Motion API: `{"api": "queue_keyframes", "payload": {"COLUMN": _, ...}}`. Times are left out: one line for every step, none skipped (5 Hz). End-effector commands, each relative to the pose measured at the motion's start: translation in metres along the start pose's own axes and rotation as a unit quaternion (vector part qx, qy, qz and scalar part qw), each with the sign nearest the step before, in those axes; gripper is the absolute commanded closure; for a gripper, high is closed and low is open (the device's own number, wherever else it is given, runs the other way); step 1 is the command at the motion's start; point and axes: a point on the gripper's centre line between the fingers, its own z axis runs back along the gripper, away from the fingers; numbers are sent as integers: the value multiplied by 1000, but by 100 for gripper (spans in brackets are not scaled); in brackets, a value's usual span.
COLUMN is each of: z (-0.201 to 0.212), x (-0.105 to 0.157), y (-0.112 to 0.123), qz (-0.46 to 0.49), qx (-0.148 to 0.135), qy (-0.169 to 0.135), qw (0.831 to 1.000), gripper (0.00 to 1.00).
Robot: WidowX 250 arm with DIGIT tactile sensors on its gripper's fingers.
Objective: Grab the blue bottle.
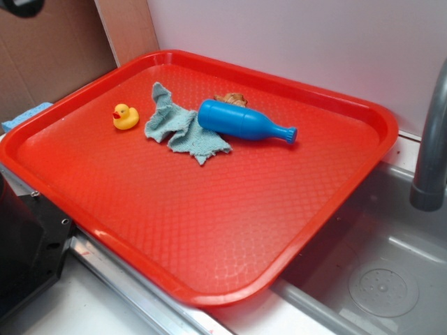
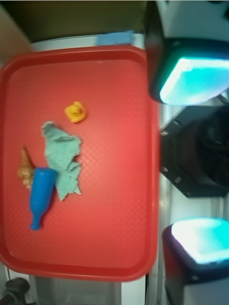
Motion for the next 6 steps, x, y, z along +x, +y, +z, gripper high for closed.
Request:
{"api": "queue_keyframes", "payload": {"z": -25, "x": 31, "y": -1, "qz": -140, "qx": 8, "qy": -37, "qw": 989, "gripper": 0}}
{"api": "queue_keyframes", "payload": {"z": -48, "x": 56, "y": -6, "qz": -256, "qx": 20, "qy": -76, "qw": 963, "gripper": 0}}
{"api": "queue_keyframes", "payload": {"z": -68, "x": 81, "y": -13, "qz": -326, "qx": 12, "qy": -99, "qw": 940, "gripper": 0}}
{"api": "queue_keyframes", "payload": {"z": -91, "x": 105, "y": -20, "qz": -375, "qx": 27, "qy": -103, "qw": 921, "gripper": 0}}
{"api": "queue_keyframes", "payload": {"z": -118, "x": 126, "y": -28, "qz": -410, "qx": 22, "qy": -92, "qw": 907, "gripper": 0}}
{"api": "queue_keyframes", "payload": {"z": -146, "x": 142, "y": -36, "qz": -432, "qx": 9, "qy": -71, "qw": 899, "gripper": 0}}
